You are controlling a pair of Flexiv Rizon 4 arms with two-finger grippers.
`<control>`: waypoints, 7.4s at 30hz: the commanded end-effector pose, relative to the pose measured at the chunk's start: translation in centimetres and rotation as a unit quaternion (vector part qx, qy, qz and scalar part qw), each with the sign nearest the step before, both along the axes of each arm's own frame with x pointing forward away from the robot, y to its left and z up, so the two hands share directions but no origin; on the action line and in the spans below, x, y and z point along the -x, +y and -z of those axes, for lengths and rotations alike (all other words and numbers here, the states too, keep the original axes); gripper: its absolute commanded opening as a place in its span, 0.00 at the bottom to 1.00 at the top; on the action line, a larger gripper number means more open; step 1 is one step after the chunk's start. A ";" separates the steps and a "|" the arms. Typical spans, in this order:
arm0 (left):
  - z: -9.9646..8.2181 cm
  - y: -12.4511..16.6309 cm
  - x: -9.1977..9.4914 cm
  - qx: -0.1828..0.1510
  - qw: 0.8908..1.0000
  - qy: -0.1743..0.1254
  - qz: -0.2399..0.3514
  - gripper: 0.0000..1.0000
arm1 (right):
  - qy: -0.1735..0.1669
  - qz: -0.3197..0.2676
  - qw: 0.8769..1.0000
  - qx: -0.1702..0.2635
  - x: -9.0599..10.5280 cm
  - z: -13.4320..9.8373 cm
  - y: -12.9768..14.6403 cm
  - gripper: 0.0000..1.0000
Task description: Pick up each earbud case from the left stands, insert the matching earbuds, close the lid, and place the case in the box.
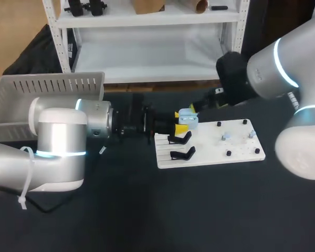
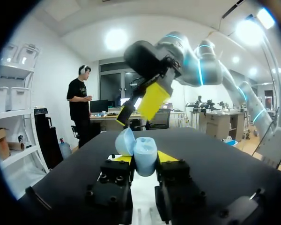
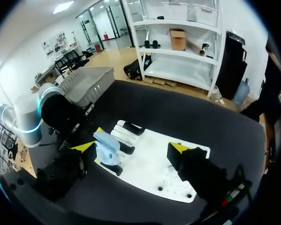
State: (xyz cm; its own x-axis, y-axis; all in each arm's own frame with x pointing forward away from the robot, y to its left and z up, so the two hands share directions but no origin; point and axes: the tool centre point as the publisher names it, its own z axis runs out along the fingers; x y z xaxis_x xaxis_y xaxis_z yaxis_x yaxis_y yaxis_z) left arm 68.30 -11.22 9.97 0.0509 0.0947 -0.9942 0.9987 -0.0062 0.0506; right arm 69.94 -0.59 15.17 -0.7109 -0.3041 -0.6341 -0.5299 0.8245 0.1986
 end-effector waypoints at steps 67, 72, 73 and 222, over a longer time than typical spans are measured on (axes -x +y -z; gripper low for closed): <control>0.0 0.0 0.2 0.001 1.000 -0.001 -0.003 0.00 | 0.083 0.116 0.961 0.237 -0.8 12.3 -14.0 0.38; 0.0 0.0 0.2 0.001 1.000 -0.001 -0.003 0.00 | 0.080 0.121 0.961 0.236 -1.0 12.4 -14.0 0.35; 0.0 0.0 0.2 0.001 1.000 -0.001 -0.003 0.00 | 0.079 0.122 0.961 0.236 -1.0 12.4 -14.0 0.34; 0.0 0.0 0.2 0.001 1.000 -0.001 -0.003 0.00 | 0.238 0.582 0.769 0.110 2.7 -0.8 5.6 0.00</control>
